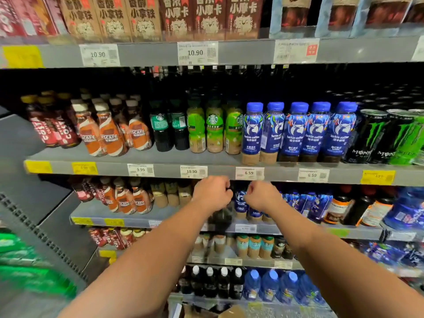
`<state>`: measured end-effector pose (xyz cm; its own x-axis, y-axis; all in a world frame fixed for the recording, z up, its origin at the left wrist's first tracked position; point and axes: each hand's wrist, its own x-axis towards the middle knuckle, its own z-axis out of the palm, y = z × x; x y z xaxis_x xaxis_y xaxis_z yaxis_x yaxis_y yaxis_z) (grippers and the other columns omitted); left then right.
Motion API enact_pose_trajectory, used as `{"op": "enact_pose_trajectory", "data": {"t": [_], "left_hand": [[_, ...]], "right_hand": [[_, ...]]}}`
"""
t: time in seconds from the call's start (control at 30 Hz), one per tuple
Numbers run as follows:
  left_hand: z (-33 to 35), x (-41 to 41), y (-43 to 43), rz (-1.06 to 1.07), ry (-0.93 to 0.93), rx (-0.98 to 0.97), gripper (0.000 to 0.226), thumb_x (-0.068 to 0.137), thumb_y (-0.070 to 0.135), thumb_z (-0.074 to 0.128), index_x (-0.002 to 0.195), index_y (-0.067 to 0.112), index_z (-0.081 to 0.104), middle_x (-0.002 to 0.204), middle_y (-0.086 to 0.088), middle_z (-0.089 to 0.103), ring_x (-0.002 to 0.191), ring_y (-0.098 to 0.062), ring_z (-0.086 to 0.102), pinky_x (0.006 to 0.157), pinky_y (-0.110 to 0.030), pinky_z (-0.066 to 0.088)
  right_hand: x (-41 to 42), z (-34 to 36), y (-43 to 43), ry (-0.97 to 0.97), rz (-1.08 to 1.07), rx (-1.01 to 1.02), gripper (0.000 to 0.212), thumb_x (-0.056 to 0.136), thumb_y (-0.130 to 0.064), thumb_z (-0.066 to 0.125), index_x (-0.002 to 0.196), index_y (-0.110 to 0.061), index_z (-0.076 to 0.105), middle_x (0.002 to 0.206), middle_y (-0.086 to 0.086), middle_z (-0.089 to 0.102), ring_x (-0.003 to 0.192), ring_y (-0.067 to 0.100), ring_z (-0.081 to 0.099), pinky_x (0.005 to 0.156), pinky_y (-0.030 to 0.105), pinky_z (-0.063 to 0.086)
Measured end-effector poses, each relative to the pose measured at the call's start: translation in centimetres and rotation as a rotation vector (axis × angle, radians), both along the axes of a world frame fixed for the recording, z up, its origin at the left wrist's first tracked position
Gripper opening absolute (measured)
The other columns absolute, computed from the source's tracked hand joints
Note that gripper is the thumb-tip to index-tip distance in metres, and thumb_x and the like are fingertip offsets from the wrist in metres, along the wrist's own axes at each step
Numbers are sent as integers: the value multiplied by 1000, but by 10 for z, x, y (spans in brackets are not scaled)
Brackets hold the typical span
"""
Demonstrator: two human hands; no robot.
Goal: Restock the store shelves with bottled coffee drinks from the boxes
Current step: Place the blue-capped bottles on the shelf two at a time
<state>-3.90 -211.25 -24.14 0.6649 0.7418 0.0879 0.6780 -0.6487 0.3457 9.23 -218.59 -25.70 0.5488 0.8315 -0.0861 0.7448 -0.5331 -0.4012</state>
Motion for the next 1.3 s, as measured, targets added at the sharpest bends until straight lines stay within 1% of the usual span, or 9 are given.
{"op": "enact_pose_trajectory", "data": {"t": [0.17,0.4,0.5,0.57,0.67,0.83,0.93,1.07,1.3], "left_hand": [[-36,-61,-14,17,180,-13,26,88,27,51,107,18,66,112,-9,66,108,-31,60,84,-35,48],[-91,-153,-37,-53,379,-102,27,95,34,45,104,14,61,107,-10,62,100,-30,59,75,-35,44],[-114,-187,-46,-101,437,-109,30,94,26,44,119,14,56,121,-10,58,108,-30,57,80,-37,47],[-132,-206,-53,-135,449,-111,33,93,28,46,122,15,57,121,-10,59,107,-30,58,81,-36,49],[-155,-223,-62,-157,400,-151,26,90,28,50,108,14,64,107,-10,64,98,-30,60,75,-32,46],[-204,-227,-69,-158,416,-238,22,92,27,49,105,15,62,103,-7,63,95,-27,59,77,-34,48],[-246,-224,-69,-126,433,-289,22,91,27,49,104,15,64,102,-6,65,95,-27,60,80,-36,49],[-317,-220,-64,-80,521,-340,20,92,25,48,102,17,64,98,-5,63,94,-27,62,71,-31,46],[-498,-212,-57,21,514,-517,29,90,26,51,111,9,61,113,-12,62,108,-30,58,73,-30,42]], "right_hand": [[-55,-42,-4,-16,101,-103,32,84,-23,50,104,-3,66,114,22,65,107,36,60,85,35,49],[-153,-113,-31,103,73,-215,28,88,-33,50,92,-8,64,104,17,67,98,33,64,72,31,46],[-191,-136,-42,144,79,-301,27,89,-30,48,94,-6,59,101,20,64,95,34,62,70,30,45],[-214,-145,-50,146,83,-330,21,84,-28,52,84,-7,54,95,23,58,92,34,59,62,28,39],[-236,-161,-63,128,72,-329,29,86,-28,53,99,-5,64,106,19,62,101,35,60,71,33,44],[-243,-202,-71,165,24,-378,17,85,-20,53,95,-10,62,96,13,61,100,33,61,70,29,41],[-242,-246,-67,192,40,-407,22,86,-25,52,98,-10,63,107,14,64,101,34,60,73,31,43],[-239,-319,-62,285,96,-479,27,84,-26,51,100,-7,62,100,15,64,96,34,62,72,31,48],[-232,-473,-53,387,69,-573,24,90,-26,50,92,-10,67,92,13,65,97,33,63,79,32,49]]}}
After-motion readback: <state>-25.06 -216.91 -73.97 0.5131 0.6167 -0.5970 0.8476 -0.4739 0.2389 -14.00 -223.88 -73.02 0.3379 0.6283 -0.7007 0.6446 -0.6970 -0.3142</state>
